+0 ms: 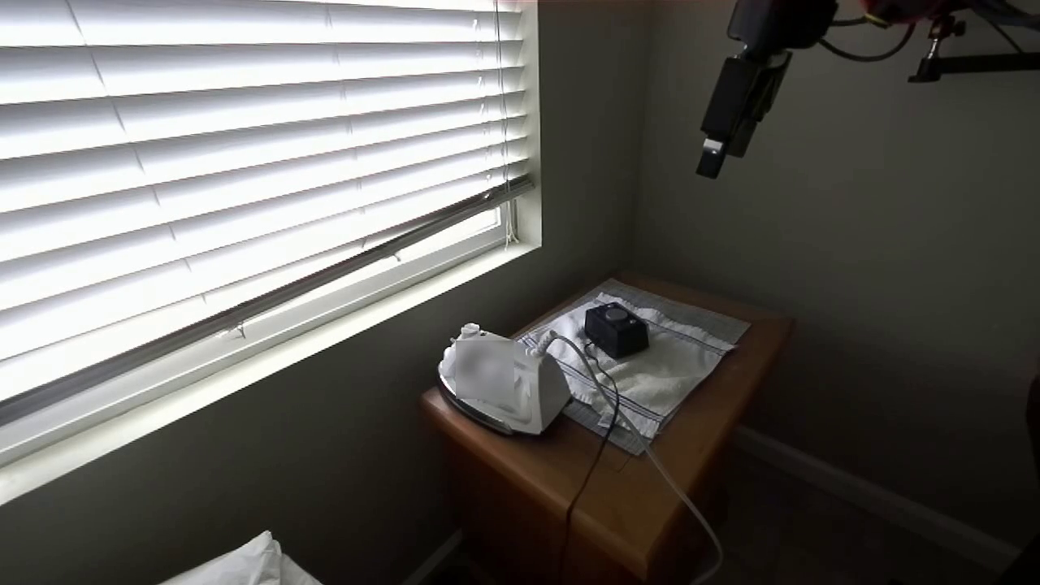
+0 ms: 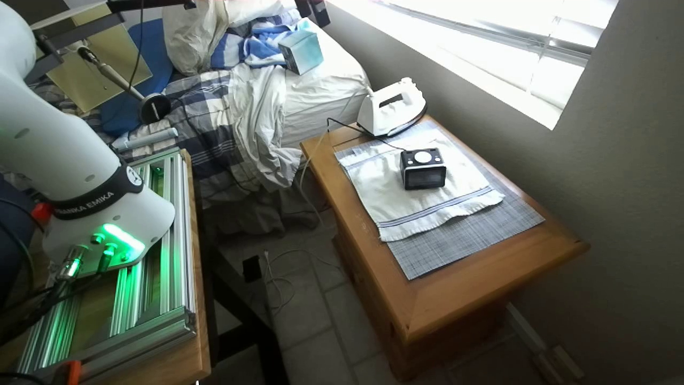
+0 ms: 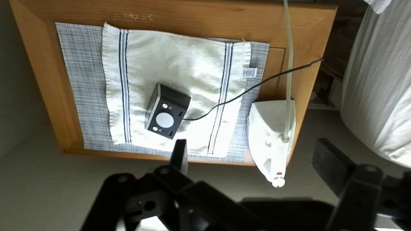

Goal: Press a button on the alarm clock.

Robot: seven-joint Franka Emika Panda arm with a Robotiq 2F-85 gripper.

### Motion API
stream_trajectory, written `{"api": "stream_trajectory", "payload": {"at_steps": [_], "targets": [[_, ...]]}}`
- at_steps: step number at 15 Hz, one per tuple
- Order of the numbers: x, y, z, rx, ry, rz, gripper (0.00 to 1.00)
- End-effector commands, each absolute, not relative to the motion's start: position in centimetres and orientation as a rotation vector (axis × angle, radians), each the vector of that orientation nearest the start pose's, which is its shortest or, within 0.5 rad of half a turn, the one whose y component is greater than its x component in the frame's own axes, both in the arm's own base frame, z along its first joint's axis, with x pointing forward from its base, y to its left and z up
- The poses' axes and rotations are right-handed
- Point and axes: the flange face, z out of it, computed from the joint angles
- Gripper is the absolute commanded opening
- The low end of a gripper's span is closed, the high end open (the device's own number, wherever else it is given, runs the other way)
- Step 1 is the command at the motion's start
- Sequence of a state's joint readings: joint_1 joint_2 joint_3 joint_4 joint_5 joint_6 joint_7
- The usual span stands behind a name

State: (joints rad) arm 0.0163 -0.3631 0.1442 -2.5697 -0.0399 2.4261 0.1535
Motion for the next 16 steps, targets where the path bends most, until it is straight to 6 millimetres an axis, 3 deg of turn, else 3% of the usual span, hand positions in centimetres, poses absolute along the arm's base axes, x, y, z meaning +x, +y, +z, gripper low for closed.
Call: {"api": "stream_trajectory", "payload": {"at_steps": [1,5,6,8,13,16], "targets": [[47.5,4.5,39.5,-3.145,0.005,-0.385,1.00],[51.1,-0.1,36.0,-3.096,0.210,-0.408,1.00],[52.1,-1.0,35.0,-3.078,0.255,-0.411,0.75],[53.9,-2.5,32.8,-3.055,0.342,-0.411,0.66],[57.6,-5.3,27.4,-3.018,0.403,-0.493,0.31],[58.9,-5.8,24.9,-2.948,0.415,-0.388,0.10]]}}
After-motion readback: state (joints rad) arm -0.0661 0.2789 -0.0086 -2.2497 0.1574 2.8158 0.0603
